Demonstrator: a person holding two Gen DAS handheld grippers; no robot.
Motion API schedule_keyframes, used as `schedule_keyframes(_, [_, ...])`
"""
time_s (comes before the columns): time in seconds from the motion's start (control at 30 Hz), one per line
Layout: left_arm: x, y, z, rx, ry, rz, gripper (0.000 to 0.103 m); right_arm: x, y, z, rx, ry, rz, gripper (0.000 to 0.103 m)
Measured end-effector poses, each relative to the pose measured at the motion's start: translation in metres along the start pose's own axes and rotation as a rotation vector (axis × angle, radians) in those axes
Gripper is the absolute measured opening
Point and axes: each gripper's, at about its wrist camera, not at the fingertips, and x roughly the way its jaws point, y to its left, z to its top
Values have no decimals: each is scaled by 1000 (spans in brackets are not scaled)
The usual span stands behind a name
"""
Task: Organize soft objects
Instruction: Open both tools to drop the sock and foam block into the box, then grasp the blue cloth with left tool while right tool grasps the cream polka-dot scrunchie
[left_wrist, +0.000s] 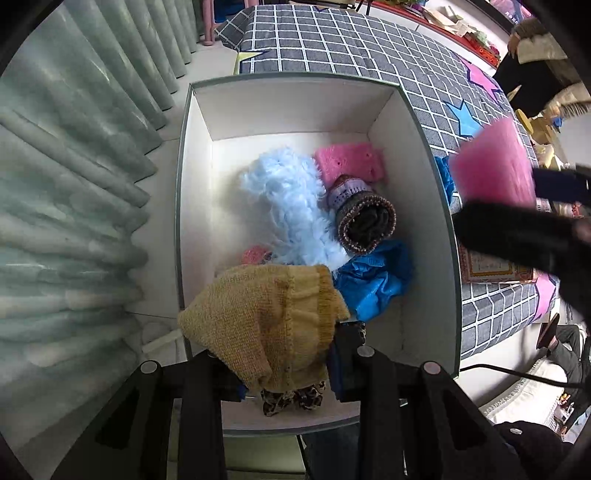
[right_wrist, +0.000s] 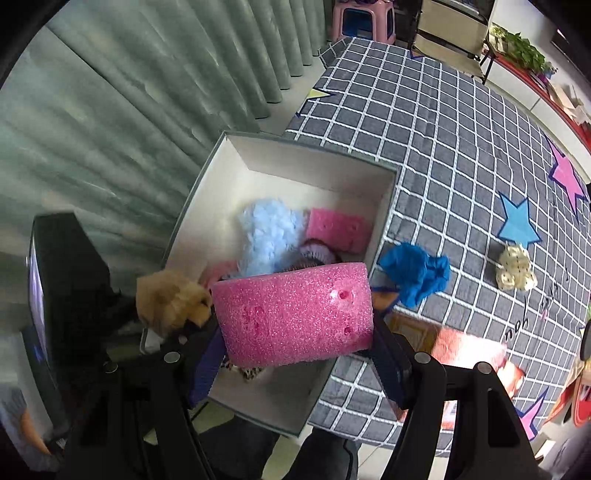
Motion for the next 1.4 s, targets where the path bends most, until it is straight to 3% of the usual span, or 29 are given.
schedule_keyframes(0.43, [9,11,1,-83,11,-49,38,12,0,22,-14,-7,17,73])
schedule_keyframes(0.53, [8,15,-1,-123,11,-88,57,10,-5,25,2,-20,66,74])
schedule_keyframes(0.57, [8,16,-1,-138,19,-102,73,9,-6,26,9,-24,91,75])
schedule_keyframes(0.6, [9,16,-2,-150,32,-112,87,8,-10,28,23,-25,120,84])
schedule_keyframes(0.63, [10,17,-3,-163,46,-120,89,8,-12,29,35,-24,133,100])
schedule_keyframes(0.7, [9,17,-3,-178,47,-144,92,5,-19,30,69,-19,168,103])
schedule_keyframes(0.77, [7,17,-1,-190,35,-164,103,5,-25,31,87,12,168,103])
schedule_keyframes(0.87, [-6,16,6,-209,-22,-230,102,3,-38,32,132,66,150,103])
schedule_keyframes(1.03, [-29,10,25,-217,-94,-339,102,-42,-77,24,205,-51,135,103])
schedule_keyframes(1.13, [-33,-5,38,-176,-87,-339,102,-67,-119,15,303,-114,94,103])
schedule_keyframes(1.2, [-35,-16,47,-151,-80,-339,102,-70,-149,10,374,-112,85,103])
schedule_keyframes(1.3, [-34,-33,61,-118,-54,-344,102,-62,-197,-7,501,-66,1,103])
schedule_keyframes(1.4, [-35,-57,83,-51,-37,-315,102,-47,-231,-23,596,-19,-13,103])
